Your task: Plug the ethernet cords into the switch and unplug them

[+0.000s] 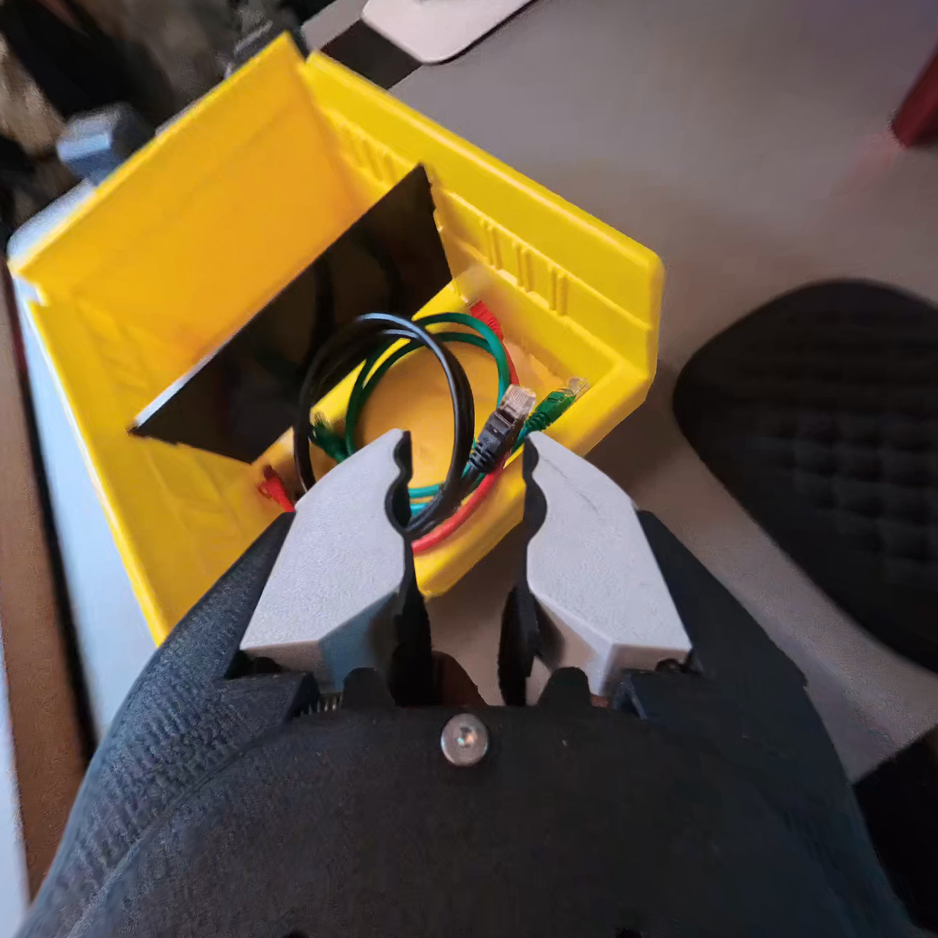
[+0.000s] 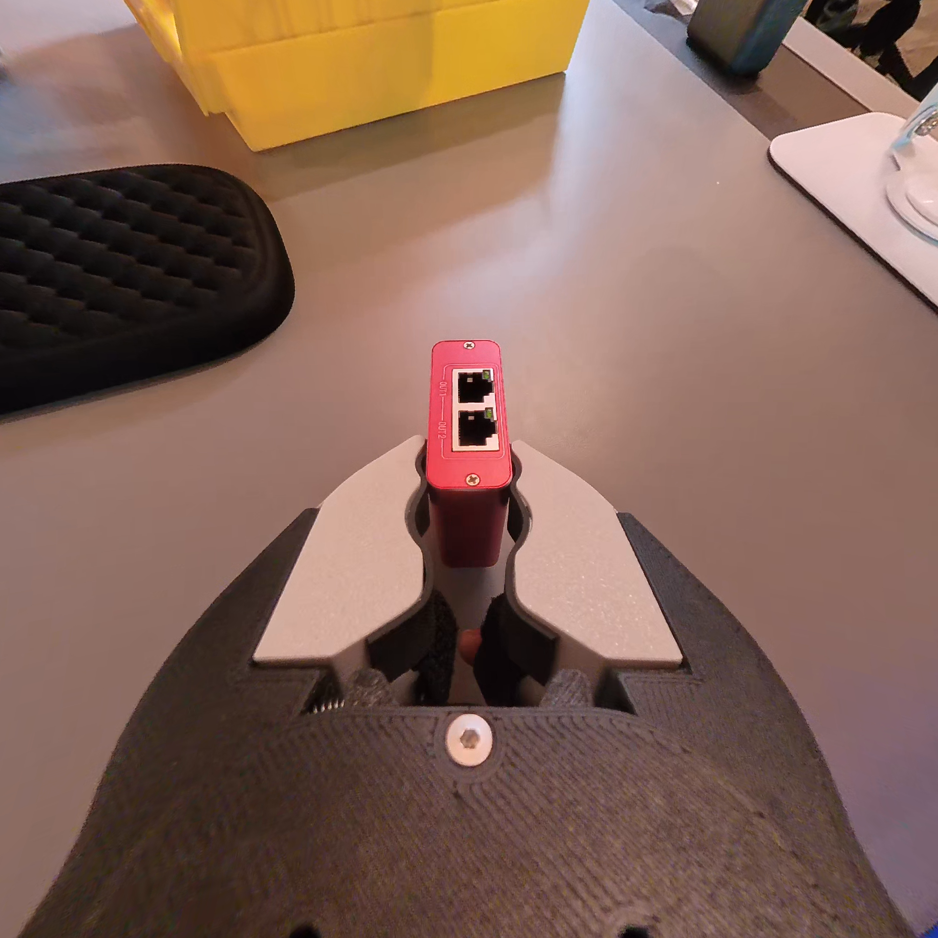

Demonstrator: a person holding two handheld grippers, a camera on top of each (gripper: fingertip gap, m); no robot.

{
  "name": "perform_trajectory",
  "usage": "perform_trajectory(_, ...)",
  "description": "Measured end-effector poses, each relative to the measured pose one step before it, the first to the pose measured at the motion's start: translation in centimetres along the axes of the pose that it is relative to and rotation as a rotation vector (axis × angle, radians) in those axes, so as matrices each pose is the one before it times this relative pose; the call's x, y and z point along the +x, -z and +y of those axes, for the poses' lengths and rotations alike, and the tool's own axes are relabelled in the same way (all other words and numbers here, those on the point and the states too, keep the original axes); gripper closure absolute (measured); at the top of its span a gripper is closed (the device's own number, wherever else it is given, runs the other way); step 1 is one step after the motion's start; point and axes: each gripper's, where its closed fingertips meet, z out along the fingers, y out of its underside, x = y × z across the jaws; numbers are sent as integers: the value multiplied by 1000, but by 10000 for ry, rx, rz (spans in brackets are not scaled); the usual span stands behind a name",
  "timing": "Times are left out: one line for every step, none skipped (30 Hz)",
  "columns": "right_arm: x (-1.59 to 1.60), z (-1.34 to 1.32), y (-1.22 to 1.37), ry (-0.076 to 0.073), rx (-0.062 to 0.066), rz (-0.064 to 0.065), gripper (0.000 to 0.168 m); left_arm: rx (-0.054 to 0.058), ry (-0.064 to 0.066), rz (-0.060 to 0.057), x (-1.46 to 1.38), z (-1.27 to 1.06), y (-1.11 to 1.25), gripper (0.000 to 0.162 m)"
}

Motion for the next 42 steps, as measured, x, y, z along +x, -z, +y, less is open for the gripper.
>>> perform_trajectory(-8, -3, 4, 18, 3, 6, 141, 47, -810, 39, 127, -155, -218, 128)
perform_trajectory(-1, -2, 7, 17, 5, 4, 141, -61, -570, 128, 181, -32, -247, 132)
perform_trajectory(1, -1, 4, 11, 4, -1, 141, -230, -278, 176, 85, 208, -289, 133)
perform_trajectory(-1, 7, -4, -2, 4, -6, 141, -268, -213, 262, 154, 333, -300, 133)
perform_trajectory(7, 0, -1, -11, 2, -5, 141, -131, -290, 290, 276, 227, -270, 133)
perform_trajectory(7, 4, 7, -8, 2, -3, 141, 16, -280, 155, 180, 63, -252, 133)
perform_trajectory(8, -4, -5, -4, 3, -2, 141, 18, -177, 56, 84, 19, -223, 133)
perform_trajectory(-5, 4, -8, -2, 3, -2, 141, 5, -131, -1, 51, 33, -210, 133)
perform_trajectory(11, 2, 6, -4, 4, -2, 141, 57, -123, -70, 17, -21, -205, 133)
perform_trajectory(4, 1, 5, -10, 5, -4, 141, 64, -77, -49, 96, -8, -266, 133)
perform_trajectory(9, -5, -8, -13, 3, -7, 141, 86, -45, -112, 19, -33, -257, 135)
perform_trajectory(4, -2, -7, -17, 1, -9, 141, 84, -36, -158, -83, -17, -182, 138)
perform_trajectory(7, 14, -1, -16, 1, -9, 141, -12, -8, -77, -19, 119, -142, 141)
perform_trajectory(6, 3, 6, -7, 3, -5, 141, 7, 58, 57, 123, 37, -76, 146)
perform_trajectory(-4, 0, 3, 9, 0, 3, 141, 52, 146, -34, -24, -75, -4, 146)
perform_trajectory(-6, 2, 2, 25, -6, 16, 141, 86, 65, -101, -96, -129, 100, 146)
perform_trajectory(-22, -1, -3, 53, -15, 35, 141, 147, 4, -171, -177, -246, 212, 146)
perform_trajectory(-20, 9, 0, 84, -33, 66, 141, 244, 79, -187, -254, -436, 335, 146)
perform_trajectory(-9, 16, -8, 102, -45, 102, 141, 324, 145, -146, -257, -568, 428, 146)
perform_trajectory(3, 59, 10, 48, -68, 118, 141, 353, 156, -205, -392, -606, 475, 146)
perform_trajectory(27, 126, 12, -34, -118, 105, 141, 330, 142, -171, -371, -568, 473, 146)
perform_trajectory(91, 218, 7, -84, -160, 111, 141, 331, 152, -173, -367, -584, 428, 146)
perform_trajectory(153, 378, -66, -97, -269, 125, 141, 394, 125, -224, -412, -666, 402, 146)
perform_trajectory(144, 502, -132, -57, -368, 112, 141, 391, 71, -189, -332, -666, 358, 146)
perform_trajectory(86, 206, -109, -13, -186, 91, 140, 286, 45, -144, -252, -569, 334, 146)
perform_trajectory(-28, 2, -28, 37, -53, 6, 141, 244, 11, -251, -379, -569, 315, 146)
perform_trajectory(4, 10, 7, 21, -48, 1, 141, 243, -46, -217, -318, -605, 306, 146)
perform_trajectory(16, 20, -7, -38, -19, -19, 141, 277, -23, -245, -380, -694, 306, 147)
perform_trajectory(19, 4, 4, -42, 22, -26, 140, 319, 32, -240, -404, -787, 317, 147)
perform_trajectory(46, -7, -8, -25, 36, -3, 140, 358, 58, -245, -456, -847, 332, 147)
perform_trajectory(64, 50, -5, 9, -12, 17, 138, 404, 60, -278, -521, -929, 366, 147)
perform_trajectory(-16, 13, 2, 56, -9, -8, 130, 496, 114, -314, -604, -1064, 395, 147)
perform_trajectory(-25, -68, 11, 79, 36, -7, 122, 557, 182, -200, -481, -1161, 416, 146)
perform_trajectory(-84, -182, 61, 114, 115, -38, 115, 619, 249, -114, -358, -1279, 419, 146)
perform_trajectory(-15, -247, 109, 105, 169, 12, 109, 636, 317, -43, -224, -1351, 390, 146)
perform_trajectory(58, -268, 140, 82, 180, 55, 104, 622, 329, 111, 52, -1372, 334, 147)
perform_trajectory(103, -232, 157, 39, 161, 64, 101, 512, 342, 313, 403, -1237, 238, 146)
perform_trajectory(151, -175, 158, 6, 129, 83, 97, 447, 368, 376, 574, -1132, 129, 147)
perform_trajectory(223, -181, 168, 5, 132, 123, 92, 394, 343, 441, 771, -996, 10, 147)
perform_trajectory(283, -279, 210, 19, 174, 163, 86, 309, 377, 600, 1061, -831, -117, 147)
perform_trajectory(190, -478, 282, 32, 276, 117, 81, 196, 491, 775, 1303, -633, -225, 147)
perform_trajectory(9, -782, 362, 33, 428, 19, 79, 121, 607, 891, 1418, -474, -294, 146)
